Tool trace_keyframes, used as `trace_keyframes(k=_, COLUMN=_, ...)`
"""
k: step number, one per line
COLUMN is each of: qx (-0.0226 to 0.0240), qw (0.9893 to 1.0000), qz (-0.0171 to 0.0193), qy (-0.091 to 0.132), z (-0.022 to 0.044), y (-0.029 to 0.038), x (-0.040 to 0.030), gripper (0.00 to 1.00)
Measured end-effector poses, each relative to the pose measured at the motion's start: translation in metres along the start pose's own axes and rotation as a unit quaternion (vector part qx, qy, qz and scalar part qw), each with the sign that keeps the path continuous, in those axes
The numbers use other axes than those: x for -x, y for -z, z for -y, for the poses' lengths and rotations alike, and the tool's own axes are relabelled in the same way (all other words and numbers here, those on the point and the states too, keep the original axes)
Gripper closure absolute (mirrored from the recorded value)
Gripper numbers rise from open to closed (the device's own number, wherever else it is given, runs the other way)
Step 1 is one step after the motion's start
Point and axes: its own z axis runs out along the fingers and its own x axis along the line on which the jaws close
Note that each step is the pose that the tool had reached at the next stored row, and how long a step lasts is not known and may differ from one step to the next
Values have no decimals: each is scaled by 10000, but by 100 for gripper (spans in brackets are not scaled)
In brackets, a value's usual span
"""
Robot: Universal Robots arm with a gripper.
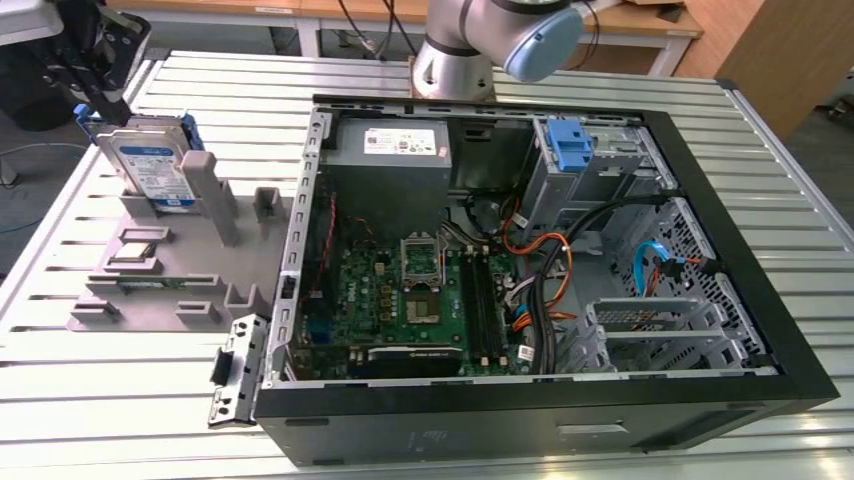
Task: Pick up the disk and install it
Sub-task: 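Reach for the disk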
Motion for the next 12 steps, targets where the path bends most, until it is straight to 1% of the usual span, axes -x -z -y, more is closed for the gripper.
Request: trace_keyframes(k=12, qx=0, qw=10000, qz=0, qy=0, z=18, y=-10, x=-237, gripper=90)
